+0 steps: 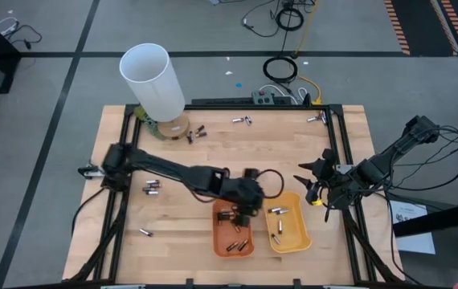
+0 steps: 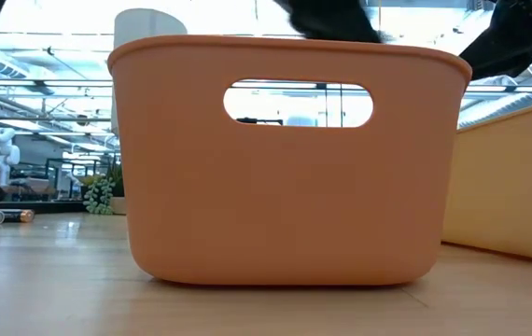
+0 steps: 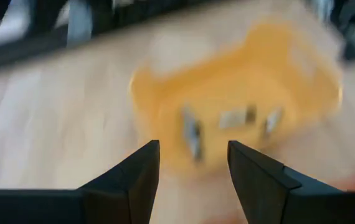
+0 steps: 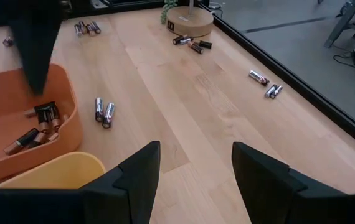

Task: Sort batteries

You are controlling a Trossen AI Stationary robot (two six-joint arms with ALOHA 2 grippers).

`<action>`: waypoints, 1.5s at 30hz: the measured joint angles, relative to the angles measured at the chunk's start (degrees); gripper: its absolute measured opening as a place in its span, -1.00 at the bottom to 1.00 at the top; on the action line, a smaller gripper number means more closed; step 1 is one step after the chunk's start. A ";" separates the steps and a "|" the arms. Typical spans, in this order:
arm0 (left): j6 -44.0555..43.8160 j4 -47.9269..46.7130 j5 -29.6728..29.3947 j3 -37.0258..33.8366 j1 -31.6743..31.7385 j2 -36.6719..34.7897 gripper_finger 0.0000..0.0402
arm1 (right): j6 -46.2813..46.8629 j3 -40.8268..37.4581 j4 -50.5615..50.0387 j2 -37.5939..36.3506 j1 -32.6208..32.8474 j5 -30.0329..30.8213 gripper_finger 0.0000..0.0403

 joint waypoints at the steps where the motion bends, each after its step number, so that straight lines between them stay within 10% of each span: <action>1: -0.96 -4.80 -1.02 0.00 0.02 -1.58 -0.01 | -0.02 0.00 0.01 0.00 -0.02 0.02 -0.05; 12: -20.92 -52.77 -3.94 -5.84 -1.83 -12.19 -0.01 | -1.62 0.00 1.34 0.06 -0.02 0.04 -0.05; 24: -36.22 -43.13 11.66 -33.01 -15.39 -20.39 -0.01 | -1.98 0.00 2.11 1.84 0.00 0.02 -0.05; 45: -41.43 -27.79 15.15 -44.29 -36.65 -20.39 -0.01 | -2.56 0.00 4.33 2.19 0.00 0.00 -0.05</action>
